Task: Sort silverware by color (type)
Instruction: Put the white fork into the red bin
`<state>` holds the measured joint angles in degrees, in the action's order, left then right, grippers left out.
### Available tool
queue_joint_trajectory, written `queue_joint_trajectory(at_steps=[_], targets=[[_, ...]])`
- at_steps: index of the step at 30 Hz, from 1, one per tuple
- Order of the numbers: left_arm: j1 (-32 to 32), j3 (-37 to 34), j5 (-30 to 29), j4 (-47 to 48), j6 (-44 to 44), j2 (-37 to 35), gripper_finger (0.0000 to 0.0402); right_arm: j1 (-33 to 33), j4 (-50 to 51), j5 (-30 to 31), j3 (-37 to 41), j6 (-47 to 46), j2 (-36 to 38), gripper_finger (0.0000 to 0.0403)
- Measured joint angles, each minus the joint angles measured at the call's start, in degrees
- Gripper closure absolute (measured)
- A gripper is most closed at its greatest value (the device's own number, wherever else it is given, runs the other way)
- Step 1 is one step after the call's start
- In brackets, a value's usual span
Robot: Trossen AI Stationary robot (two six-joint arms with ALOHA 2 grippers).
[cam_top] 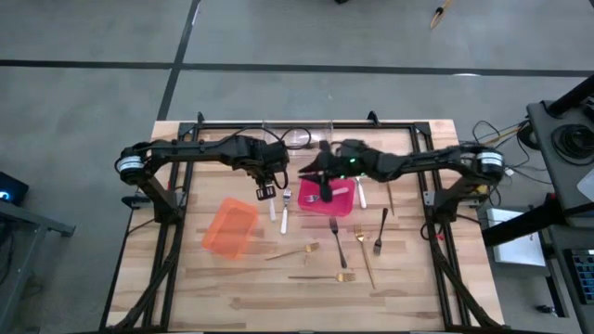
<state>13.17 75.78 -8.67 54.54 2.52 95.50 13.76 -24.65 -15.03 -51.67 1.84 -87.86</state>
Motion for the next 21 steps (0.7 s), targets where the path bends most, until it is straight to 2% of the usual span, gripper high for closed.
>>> queue_joint_trajectory(at_steps=[10, 16, 21], targets=[[0.0, -0.08, 0.0, -0.09, 0.2, -0.02, 0.0401, -1.49, 11.96, 0.07, -14.09, 1.78, -14.28, 0.0335], [0.0, -0.12, 0.0, -0.17, 0.22, -0.02, 0.0401, -1.5, 12.3, 0.25, -18.17, 2.19, -19.26, 0.0335], [0.0, -0.17, 0.0, -0.35, 0.42, -0.07, 0.0401, -1.78, 12.42, 6.82, -18.54, 2.24, -20.17, 0.0335]])
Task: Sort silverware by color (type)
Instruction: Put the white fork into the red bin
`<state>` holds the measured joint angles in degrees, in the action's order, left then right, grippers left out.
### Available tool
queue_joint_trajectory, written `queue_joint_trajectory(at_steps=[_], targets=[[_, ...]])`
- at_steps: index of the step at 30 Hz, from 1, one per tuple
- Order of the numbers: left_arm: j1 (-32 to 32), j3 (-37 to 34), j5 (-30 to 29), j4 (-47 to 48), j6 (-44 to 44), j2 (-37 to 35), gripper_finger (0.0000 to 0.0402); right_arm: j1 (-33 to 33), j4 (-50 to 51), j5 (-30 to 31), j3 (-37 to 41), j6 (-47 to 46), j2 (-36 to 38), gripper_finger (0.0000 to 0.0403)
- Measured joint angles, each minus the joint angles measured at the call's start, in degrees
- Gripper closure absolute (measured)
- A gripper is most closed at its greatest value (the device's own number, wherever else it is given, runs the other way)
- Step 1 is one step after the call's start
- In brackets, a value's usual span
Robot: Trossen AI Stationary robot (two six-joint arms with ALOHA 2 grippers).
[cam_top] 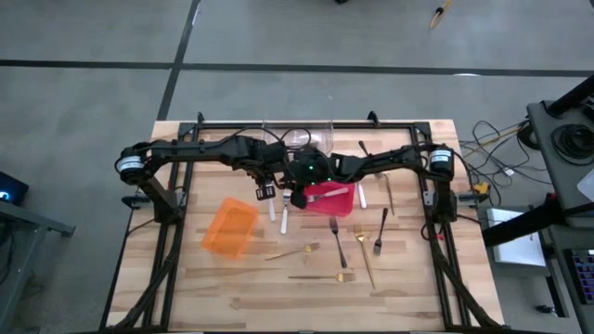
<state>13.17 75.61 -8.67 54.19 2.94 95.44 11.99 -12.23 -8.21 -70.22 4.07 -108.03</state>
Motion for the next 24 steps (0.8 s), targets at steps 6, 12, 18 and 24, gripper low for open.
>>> queue_joint_trajectory(at_steps=[6, 12, 18, 24], targets=[[0.0, 0.35, 0.0, -0.24, 0.19, -0.01, 0.0401, -0.5, -0.37, 2.06, 0.05, 0.84, 0.0, 0.033], [-0.04, 0.35, 0.0, -0.56, 0.48, -0.05, 0.0401, -1.03, -0.47, 1.99, 0.11, 1.97, 0.0, 0.0296], [-0.38, 0.35, 0.0, -0.95, 1.42, -0.11, 0.0401, -1.01, -0.29, 1.8, 0.11, 3.23, -0.07, 0.0253], [-1.27, 0.35, 0.17, -1.65, 2.49, -0.2, 0.0401, -1.01, -2.84, -2.69, 0.11, 4.82, -2.07, 0.0214]])
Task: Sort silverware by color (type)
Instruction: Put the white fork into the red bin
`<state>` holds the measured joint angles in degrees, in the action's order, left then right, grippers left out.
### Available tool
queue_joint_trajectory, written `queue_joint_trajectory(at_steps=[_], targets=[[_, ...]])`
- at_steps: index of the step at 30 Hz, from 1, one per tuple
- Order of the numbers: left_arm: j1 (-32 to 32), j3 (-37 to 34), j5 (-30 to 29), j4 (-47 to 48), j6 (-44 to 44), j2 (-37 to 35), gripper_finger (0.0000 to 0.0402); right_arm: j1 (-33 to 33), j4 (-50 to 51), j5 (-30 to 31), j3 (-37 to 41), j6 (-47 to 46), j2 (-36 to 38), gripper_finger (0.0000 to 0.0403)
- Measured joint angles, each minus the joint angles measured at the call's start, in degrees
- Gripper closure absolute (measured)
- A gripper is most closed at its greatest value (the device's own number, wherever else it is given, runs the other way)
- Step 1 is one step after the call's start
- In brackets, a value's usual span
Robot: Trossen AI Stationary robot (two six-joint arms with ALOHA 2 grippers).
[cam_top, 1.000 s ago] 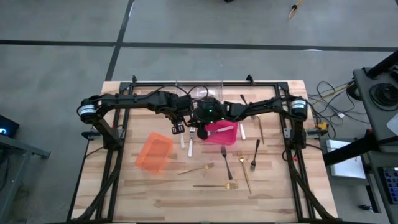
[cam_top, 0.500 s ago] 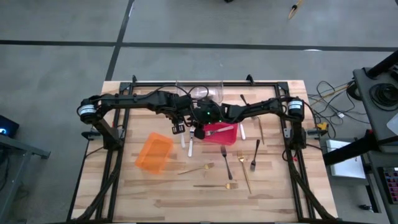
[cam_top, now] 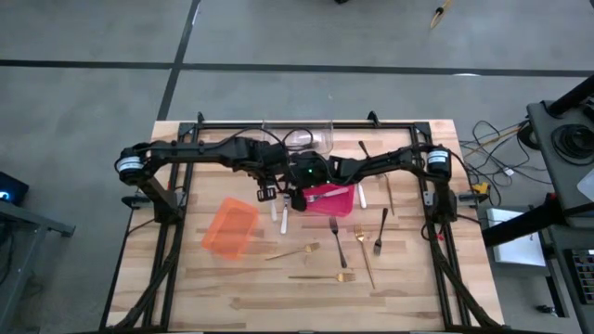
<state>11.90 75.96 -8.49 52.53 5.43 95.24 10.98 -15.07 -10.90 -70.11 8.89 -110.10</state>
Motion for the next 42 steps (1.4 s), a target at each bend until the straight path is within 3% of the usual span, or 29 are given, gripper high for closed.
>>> queue_joint_trajectory(at_steps=[7, 23, 27, 34, 42], targets=[[-1.22, 0.0, 0.01, -0.14, 0.1, -0.09, 0.0401, 0.01, -7.16, -0.15, 0.0, -0.81, -4.08, 0.0188], [-1.73, 0.0, 0.02, -0.46, 0.0, -0.13, 0.0402, 0.26, -9.31, -4.72, -1.84, -2.63, -4.99, 0.0194], [-1.99, 0.0, 0.02, -0.46, 0.02, -0.13, 0.0402, 0.64, -9.31, -4.72, -1.84, -2.91, -4.99, 0.0236], [-2.12, 0.0, 0.2, -0.5, 0.11, -0.19, 0.0402, 1.07, -10.05, -4.77, -1.84, -4.38, -4.97, 0.0376], [-2.12, 2.68, 0.31, 0.42, 0.72, -2.21, 0.0385, 1.07, -9.53, -4.47, -1.84, -3.77, -2.99, 0.0393]])
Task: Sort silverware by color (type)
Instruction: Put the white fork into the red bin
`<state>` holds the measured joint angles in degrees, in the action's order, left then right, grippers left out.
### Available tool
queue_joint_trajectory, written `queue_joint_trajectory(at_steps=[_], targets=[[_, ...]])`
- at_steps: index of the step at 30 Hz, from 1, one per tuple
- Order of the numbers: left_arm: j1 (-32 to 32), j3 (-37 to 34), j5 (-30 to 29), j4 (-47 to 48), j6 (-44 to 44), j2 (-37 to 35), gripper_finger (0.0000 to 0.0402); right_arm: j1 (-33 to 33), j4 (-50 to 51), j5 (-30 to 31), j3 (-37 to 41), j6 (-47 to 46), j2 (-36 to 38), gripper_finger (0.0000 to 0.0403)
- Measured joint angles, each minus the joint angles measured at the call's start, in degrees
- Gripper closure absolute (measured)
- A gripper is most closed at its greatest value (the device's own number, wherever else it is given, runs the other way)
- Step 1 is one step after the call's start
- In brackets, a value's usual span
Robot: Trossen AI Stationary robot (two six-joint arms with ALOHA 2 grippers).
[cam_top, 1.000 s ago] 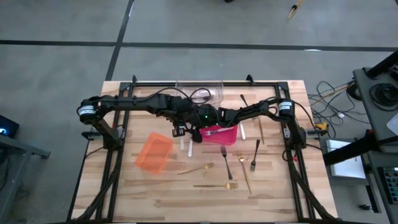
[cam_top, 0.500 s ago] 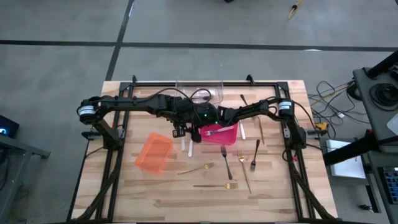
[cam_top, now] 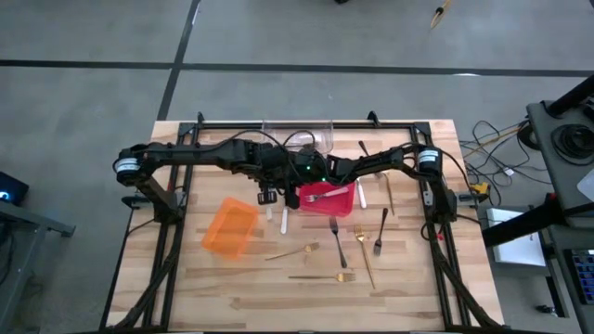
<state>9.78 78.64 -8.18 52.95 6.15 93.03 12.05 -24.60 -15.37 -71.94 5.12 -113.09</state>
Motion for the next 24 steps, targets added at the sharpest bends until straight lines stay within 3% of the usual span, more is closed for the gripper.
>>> queue_joint_trajectory(at_steps=[7, 12, 24], targets=[[0.09, -0.07, -0.47, -0.27, 4.83, -8.59, 0.0308, -0.2, 6.48, 1.04, 0.03, 3.18, 4.84, 0.0395], [-0.01, -2.59, -0.38, -5.91, 6.36, -16.86, 0.0265, -2.3, 14.52, 8.91, 0.07, 11.28, 11.03, 0.0395], [-0.09, -26.45, -0.29, -36.66, 3.63, -33.67, 0.0254, -6.02, 25.11, 11.29, 0.11, 16.46, 24.85, 0.0395]])
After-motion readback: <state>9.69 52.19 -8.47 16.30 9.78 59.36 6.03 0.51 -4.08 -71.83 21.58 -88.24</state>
